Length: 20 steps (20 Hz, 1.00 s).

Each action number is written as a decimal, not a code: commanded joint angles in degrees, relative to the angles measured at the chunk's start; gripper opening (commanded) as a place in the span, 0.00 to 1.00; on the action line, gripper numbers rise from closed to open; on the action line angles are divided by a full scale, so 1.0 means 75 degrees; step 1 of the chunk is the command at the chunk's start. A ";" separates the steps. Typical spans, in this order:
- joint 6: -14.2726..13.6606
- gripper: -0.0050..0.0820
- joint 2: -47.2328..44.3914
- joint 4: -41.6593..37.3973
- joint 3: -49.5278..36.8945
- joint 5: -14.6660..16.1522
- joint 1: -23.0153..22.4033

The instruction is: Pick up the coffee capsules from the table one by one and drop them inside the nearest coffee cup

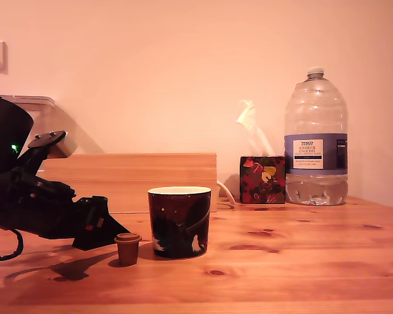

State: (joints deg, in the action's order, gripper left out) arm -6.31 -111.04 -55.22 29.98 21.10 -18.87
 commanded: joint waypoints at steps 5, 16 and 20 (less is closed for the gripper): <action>-0.0038 0.65 0.0868 -0.0073 -0.0828 0.0017 0.0224; -0.0131 0.65 0.2760 0.1320 -0.1976 0.0329 -0.0449; -0.0227 0.65 0.2818 0.1679 -0.1976 0.0323 -0.0688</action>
State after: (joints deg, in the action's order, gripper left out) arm -7.60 -89.41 -42.41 16.16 23.44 -23.92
